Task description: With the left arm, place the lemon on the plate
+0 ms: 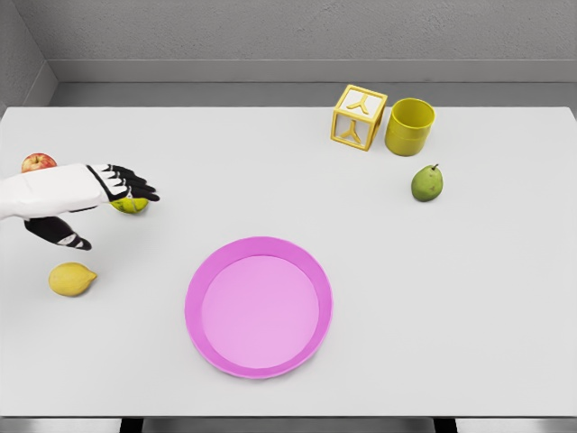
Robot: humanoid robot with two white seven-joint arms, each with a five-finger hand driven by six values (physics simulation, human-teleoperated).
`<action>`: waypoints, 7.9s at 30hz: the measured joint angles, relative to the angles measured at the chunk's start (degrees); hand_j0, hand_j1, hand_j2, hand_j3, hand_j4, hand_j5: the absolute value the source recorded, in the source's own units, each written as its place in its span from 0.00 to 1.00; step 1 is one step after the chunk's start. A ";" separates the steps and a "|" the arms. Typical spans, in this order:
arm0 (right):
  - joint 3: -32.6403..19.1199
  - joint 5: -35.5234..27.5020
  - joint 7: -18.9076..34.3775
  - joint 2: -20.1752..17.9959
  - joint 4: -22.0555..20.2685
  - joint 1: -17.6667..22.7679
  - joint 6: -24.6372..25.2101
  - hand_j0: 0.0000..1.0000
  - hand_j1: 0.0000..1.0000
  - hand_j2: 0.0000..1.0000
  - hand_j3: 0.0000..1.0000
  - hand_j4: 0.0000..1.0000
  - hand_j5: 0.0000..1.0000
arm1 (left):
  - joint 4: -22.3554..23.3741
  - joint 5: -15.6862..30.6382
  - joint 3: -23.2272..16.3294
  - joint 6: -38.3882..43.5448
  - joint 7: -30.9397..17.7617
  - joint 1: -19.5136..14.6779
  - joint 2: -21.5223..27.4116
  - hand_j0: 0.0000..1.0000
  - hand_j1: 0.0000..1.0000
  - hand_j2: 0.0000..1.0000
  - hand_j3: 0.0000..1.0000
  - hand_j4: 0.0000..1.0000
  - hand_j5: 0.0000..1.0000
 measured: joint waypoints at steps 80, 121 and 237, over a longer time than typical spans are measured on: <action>0.04 0.01 0.29 0.00 0.24 0.53 0.00 1.00 1.00 1.00 1.00 1.00 1.00 | -4.60 -22.49 21.53 0.03 3.08 27.33 -2.27 1.00 1.00 1.00 1.00 1.00 1.00; 0.04 0.01 0.29 0.00 0.23 0.53 0.00 1.00 1.00 1.00 1.00 1.00 1.00 | -0.54 -24.07 20.73 0.17 3.48 26.81 -5.27 0.73 0.73 0.73 0.73 0.73 0.73; 0.04 0.01 0.29 0.00 0.23 0.53 0.00 1.00 1.00 1.00 1.00 1.00 1.00 | -11.25 -17.51 -1.46 -0.01 -1.92 3.08 -19.59 0.46 0.46 0.46 0.46 0.46 0.46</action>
